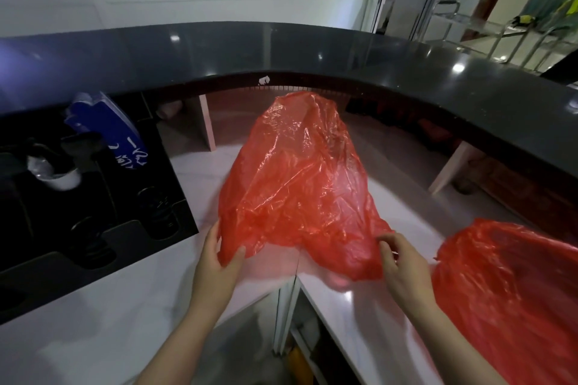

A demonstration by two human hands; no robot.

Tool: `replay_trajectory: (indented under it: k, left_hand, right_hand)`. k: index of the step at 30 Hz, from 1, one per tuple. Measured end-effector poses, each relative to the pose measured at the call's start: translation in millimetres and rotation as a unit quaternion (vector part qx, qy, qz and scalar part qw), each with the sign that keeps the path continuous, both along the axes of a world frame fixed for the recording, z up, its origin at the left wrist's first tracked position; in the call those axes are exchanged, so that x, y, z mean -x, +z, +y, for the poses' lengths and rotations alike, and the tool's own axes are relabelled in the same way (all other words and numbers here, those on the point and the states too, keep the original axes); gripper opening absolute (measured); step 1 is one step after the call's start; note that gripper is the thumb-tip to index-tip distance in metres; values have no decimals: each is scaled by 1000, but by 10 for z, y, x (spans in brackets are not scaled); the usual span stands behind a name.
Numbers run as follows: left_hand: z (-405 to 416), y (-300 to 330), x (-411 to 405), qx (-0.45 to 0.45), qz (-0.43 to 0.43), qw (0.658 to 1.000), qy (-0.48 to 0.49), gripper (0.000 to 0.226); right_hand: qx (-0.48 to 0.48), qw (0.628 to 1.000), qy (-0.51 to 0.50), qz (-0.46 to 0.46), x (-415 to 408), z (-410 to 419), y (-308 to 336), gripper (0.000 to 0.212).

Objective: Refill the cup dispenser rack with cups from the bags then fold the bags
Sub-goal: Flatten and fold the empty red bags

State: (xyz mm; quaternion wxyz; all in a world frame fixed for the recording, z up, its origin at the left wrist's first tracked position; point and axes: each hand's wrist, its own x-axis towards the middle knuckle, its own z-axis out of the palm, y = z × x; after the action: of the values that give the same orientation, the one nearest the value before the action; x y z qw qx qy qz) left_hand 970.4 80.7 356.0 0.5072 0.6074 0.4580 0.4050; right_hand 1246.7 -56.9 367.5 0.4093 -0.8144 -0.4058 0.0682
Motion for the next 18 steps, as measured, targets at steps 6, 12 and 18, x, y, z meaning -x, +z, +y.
replay_trajectory:
  k: [6, 12, 18]
  left_hand:
    - [14, -51, -56, 19, 13, 999, 34, 59]
    - [90, -80, -67, 6, 74, 993, 92, 49]
    - [320, -86, 106, -9, 159, 973, 165, 63]
  right_hand:
    - [86, 996, 8, 6, -37, 49, -141, 21]
    - [174, 984, 18, 14, -146, 112, -246, 15]
    - [177, 982, -43, -37, -422, -18, -274, 31]
